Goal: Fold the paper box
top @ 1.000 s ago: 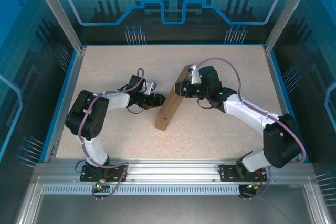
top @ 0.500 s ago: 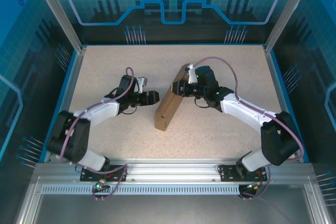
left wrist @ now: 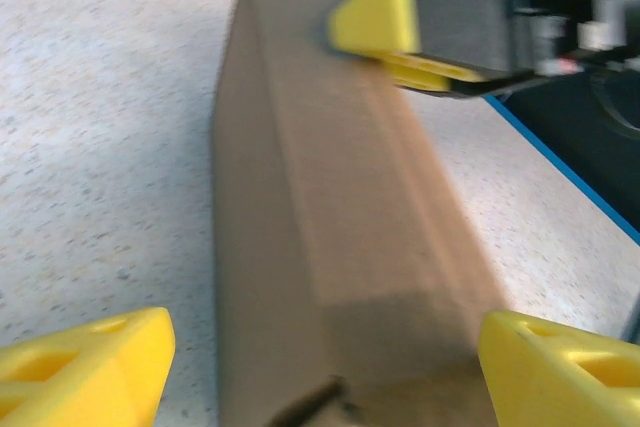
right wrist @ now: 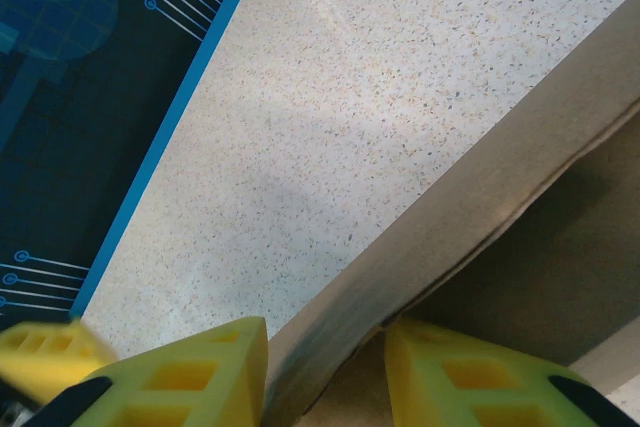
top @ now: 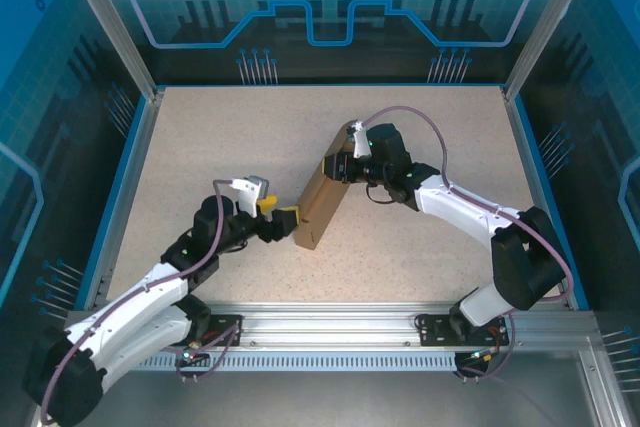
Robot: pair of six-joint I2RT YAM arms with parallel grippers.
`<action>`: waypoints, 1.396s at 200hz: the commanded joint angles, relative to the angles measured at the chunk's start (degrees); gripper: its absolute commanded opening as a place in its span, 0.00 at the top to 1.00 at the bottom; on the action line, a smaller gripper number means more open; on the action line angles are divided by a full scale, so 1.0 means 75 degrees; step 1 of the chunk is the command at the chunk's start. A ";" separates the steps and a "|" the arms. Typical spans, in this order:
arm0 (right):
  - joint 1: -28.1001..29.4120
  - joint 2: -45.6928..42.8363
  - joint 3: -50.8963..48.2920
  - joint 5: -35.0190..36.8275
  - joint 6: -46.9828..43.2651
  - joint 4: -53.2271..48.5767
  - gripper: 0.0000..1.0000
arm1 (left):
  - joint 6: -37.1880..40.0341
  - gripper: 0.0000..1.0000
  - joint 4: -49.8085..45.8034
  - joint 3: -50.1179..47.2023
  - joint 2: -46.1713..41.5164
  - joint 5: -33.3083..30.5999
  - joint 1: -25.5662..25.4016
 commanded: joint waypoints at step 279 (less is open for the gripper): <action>0.0192 -0.0439 -0.0040 0.0576 -0.0803 -0.1622 0.46 | 0.2827 0.50 0.0815 0.0988 0.2680 -0.1338 -0.1248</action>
